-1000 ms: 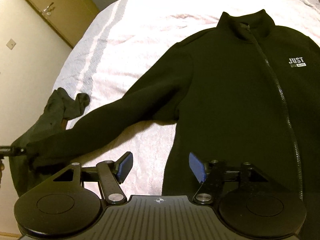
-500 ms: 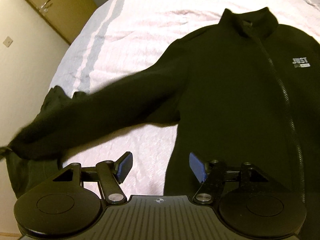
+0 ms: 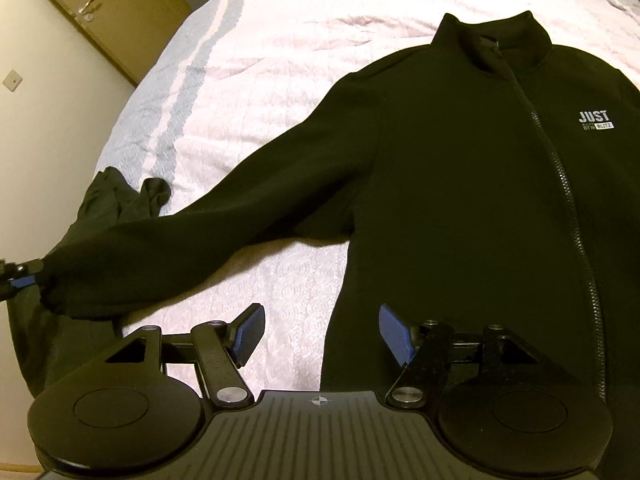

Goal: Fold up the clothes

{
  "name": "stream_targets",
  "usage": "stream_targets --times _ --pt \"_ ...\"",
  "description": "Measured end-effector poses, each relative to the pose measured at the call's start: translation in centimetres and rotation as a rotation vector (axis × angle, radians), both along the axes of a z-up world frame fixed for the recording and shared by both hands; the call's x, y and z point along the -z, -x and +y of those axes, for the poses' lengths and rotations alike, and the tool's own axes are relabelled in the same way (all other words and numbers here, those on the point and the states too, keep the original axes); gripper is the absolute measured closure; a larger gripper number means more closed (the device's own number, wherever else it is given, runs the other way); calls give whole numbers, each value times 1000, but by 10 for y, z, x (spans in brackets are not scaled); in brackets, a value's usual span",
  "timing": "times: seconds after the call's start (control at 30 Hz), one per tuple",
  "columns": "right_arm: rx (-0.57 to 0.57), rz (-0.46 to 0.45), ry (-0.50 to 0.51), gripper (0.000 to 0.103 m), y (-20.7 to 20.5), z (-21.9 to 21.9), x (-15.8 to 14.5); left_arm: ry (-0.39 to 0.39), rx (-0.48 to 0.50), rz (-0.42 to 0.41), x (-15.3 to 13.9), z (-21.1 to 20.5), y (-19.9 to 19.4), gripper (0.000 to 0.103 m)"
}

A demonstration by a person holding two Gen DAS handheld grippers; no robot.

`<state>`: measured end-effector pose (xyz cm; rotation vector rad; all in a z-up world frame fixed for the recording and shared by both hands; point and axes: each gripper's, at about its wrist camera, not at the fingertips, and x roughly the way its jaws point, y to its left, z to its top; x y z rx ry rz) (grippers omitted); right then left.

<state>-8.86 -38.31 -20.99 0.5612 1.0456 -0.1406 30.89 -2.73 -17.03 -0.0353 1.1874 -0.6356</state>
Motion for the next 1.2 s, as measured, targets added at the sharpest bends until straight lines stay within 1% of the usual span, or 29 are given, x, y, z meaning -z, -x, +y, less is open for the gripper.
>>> stream_targets --times 0.03,0.07,0.13,0.17,0.23,0.3,0.33,0.37,0.4,0.47,0.53,0.57,0.6,0.63,0.67,0.73,0.77,0.8,0.83,0.9,1.0,1.07,1.1,1.13,1.17,1.2 --pt "0 -1 1 36 1 1 0 -41 -7 -30 0 -3 -1 102" --pt "1 -1 2 36 1 1 -1 -82 -15 -61 0 -7 -1 102" --pt "6 -10 5 36 4 0 -2 -107 -41 -179 -9 -4 4 102" --pt "11 -15 11 36 6 -1 -3 -121 -52 -195 -10 -3 4 102" --pt "34 -9 13 36 11 -6 -2 -164 -46 -174 -3 -2 3 102" --pt "64 5 9 36 17 -12 2 -220 4 -127 8 -4 4 101" --pt "77 11 7 36 20 -15 3 -245 27 -123 9 -5 6 98" --pt "89 17 6 36 23 -18 4 -268 32 -142 6 -3 10 97" --pt "99 19 6 36 26 -20 4 -283 19 -165 3 1 13 94" --pt "114 28 8 36 33 -26 5 -310 -14 -220 -4 12 19 94" --pt "126 40 11 36 41 -31 7 -319 -17 -310 -17 16 32 93" --pt "128 50 15 36 46 -33 8 -320 7 -355 -24 15 40 93" --pt "124 59 16 36 50 -33 10 -311 58 -395 -28 10 52 91" --pt "114 72 15 36 55 -33 13 -295 123 -418 -29 3 63 85" --pt "95 84 14 36 58 -31 16 -285 204 -438 -28 -7 75 83" --pt "29 94 18 36 61 -20 21 -316 406 -491 -17 -33 102 78" --pt "-12 94 20 36 61 -12 24 -348 504 -521 -7 -46 115 77" --pt "-59 91 22 36 60 -2 26 -385 611 -559 4 -58 128 74" --pt "-103 86 25 36 58 8 28 -423 717 -597 15 -70 140 74" --pt "-186 64 48 36 51 30 31 -535 895 -691 42 -86 159 74" --pt "-326 57 117 36 37 67 39 -692 1034 -808 72 -95 162 74" --pt "-416 86 192 36 31 89 48 -798 1125 -884 91 -102 165 77" --pt "-463 118 217 36 29 98 56 -833 1136 -900 95 -103 162 87" --pt "-506 150 240 36 28 106 63 -848 1128 -905 94 -103 158 92" --pt "-543 181 262 36 29 110 70 -862 1119 -910 93 -103 154 92" --pt "-579 212 283 45 31 115 77 -867 1088 -918 89 -104 151 93"
